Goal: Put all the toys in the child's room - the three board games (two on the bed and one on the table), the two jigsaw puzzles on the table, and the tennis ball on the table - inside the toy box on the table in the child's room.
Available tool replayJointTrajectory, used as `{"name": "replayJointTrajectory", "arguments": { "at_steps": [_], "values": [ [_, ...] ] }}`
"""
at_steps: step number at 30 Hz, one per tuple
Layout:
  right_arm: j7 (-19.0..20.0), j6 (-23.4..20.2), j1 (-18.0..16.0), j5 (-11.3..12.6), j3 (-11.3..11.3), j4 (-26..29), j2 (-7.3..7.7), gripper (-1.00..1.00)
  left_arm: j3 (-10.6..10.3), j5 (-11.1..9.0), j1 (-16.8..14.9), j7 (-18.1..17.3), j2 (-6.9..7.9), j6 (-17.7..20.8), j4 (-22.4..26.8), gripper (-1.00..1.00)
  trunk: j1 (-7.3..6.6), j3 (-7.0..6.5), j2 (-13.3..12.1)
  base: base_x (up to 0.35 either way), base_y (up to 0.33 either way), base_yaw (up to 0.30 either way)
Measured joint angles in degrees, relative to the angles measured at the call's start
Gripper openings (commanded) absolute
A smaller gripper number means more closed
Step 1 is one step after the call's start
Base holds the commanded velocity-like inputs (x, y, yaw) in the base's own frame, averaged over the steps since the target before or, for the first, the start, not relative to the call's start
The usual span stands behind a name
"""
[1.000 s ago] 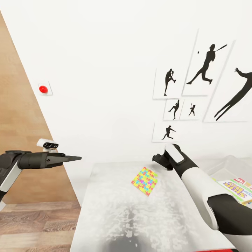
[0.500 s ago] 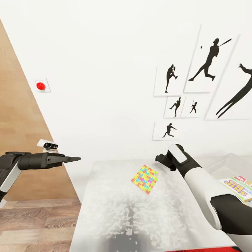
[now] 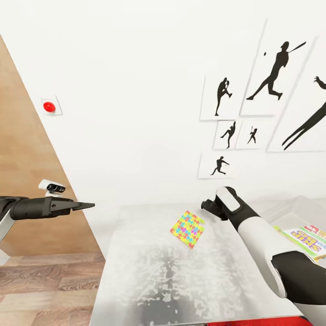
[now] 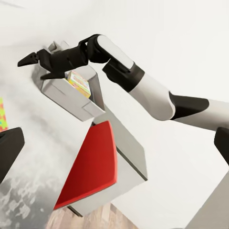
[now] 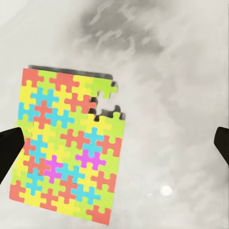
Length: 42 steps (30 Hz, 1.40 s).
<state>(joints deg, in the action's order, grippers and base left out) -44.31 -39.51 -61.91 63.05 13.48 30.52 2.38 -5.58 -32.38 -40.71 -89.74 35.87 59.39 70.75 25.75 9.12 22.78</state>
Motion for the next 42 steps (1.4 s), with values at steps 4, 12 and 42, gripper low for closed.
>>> {"name": "replayJointTrajectory", "arguments": {
  "at_steps": [4, 12, 42],
  "values": [
    [0.11, 0.21, -0.01, -2.54, 1.48, -0.01, -0.26, 1.00, 0.01, -0.08, 0.00, 0.00, 0.43, 0.00, -0.33, 1.00, 0.00, 0.38, 0.00, 0.000, 0.000, 0.000],
    [0.26, 0.40, -0.06, -3.41, 1.94, -0.14, -0.04, 1.00, 0.06, -0.05, 0.00, 0.00, 0.55, 0.00, -0.42, 1.00, 0.00, 1.13, 0.00, 0.000, 0.000, 0.000],
    [7.99, -0.12, -0.77, -3.67, 2.19, 0.15, -0.63, 1.00, 0.10, 0.08, 0.00, 0.00, 0.63, 0.00, -0.42, 1.00, 0.00, 3.96, 0.01, 0.000, 0.000, 0.000]
  ]
}}
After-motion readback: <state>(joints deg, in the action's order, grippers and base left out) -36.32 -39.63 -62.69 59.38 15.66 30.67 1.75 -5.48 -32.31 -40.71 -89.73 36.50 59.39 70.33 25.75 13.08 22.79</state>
